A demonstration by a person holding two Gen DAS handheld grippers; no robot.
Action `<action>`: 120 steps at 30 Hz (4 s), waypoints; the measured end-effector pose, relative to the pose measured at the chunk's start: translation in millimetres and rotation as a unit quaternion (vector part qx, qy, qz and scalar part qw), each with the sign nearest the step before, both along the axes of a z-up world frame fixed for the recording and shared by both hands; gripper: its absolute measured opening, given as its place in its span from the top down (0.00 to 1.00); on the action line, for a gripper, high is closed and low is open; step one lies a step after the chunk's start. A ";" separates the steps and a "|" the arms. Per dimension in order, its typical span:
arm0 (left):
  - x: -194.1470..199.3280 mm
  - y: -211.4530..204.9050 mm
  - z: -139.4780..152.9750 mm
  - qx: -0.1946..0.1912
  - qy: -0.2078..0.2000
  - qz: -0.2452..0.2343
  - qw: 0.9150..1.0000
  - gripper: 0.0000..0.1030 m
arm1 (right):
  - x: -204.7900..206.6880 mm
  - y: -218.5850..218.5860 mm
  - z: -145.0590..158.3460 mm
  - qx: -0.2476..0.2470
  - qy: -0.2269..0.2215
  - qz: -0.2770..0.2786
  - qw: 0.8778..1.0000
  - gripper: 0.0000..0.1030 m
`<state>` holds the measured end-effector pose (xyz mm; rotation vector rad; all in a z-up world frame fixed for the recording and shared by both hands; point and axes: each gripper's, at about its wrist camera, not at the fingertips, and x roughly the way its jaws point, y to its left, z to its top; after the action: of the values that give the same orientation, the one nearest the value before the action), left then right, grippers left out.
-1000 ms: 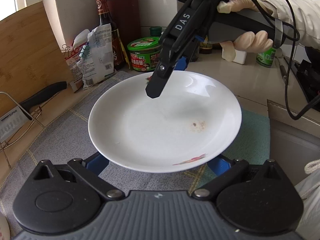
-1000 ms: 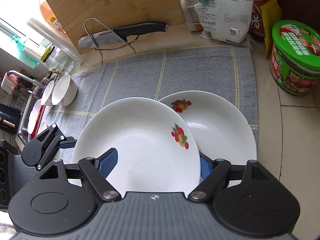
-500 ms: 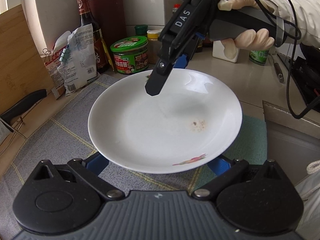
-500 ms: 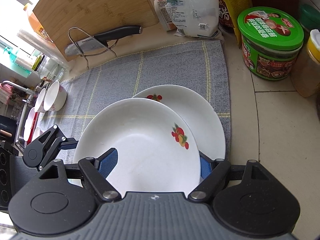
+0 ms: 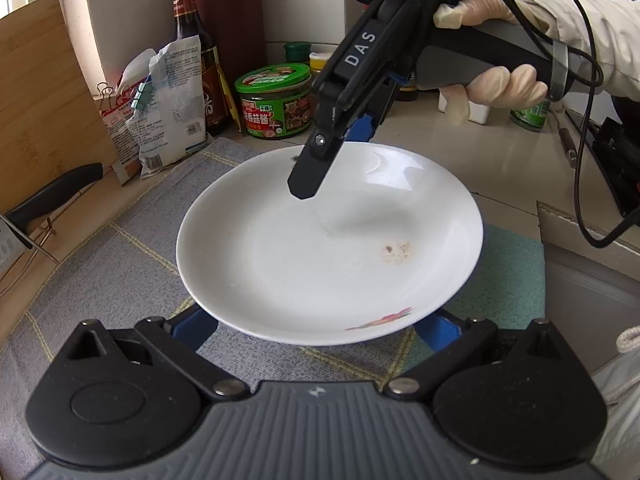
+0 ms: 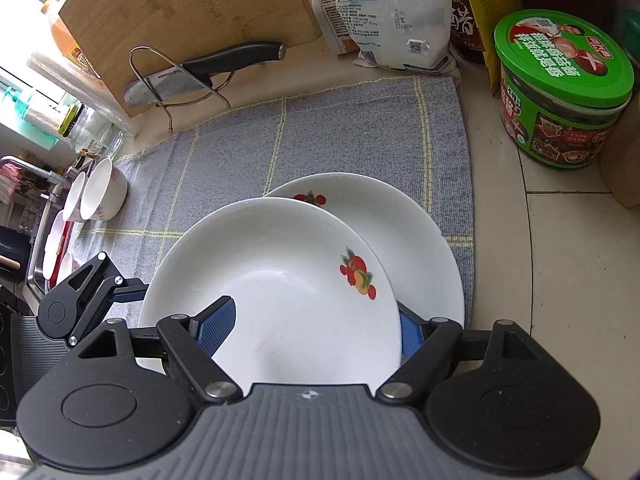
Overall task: Organize plates and bowls
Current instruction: 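Lower the plate onto the stacked plates with both grippers, then open both grippers and pull them away from the plate stack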
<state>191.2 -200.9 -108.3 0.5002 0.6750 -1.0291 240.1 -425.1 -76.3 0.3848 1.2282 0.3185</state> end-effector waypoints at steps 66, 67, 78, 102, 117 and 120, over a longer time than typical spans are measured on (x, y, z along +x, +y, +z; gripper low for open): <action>6.1 -0.7 -1.8 -0.014 -0.018 -0.034 0.999 0.01 | -17.8 -6.0 6.2 -0.043 0.040 -0.051 0.997 0.07; 5.9 -0.9 -1.9 -0.014 -0.018 -0.036 0.999 0.01 | -18.9 -6.1 6.9 -0.043 0.039 -0.052 0.997 0.06; -0.5 -0.3 -0.8 -0.019 -0.020 -0.042 0.999 0.01 | -29.1 -6.3 11.0 -0.046 0.035 -0.060 0.997 0.04; -8.0 21.0 18.4 -0.039 -0.034 0.093 0.994 0.01 | -58.6 38.3 33.1 -0.192 -0.115 -0.072 0.972 0.00; -36.1 107.6 50.2 -0.067 -0.043 0.272 0.959 0.01 | -76.0 129.4 60.1 -0.204 -0.272 -0.045 0.940 0.00; -41.1 137.3 47.6 -0.072 -0.042 0.278 0.957 0.01 | -82.3 162.7 60.2 -0.210 -0.295 -0.028 0.932 0.00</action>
<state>150.1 -63.6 -60.7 0.2023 0.6111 -0.5172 157.8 -262.3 -16.1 -0.0551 0.6615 0.0994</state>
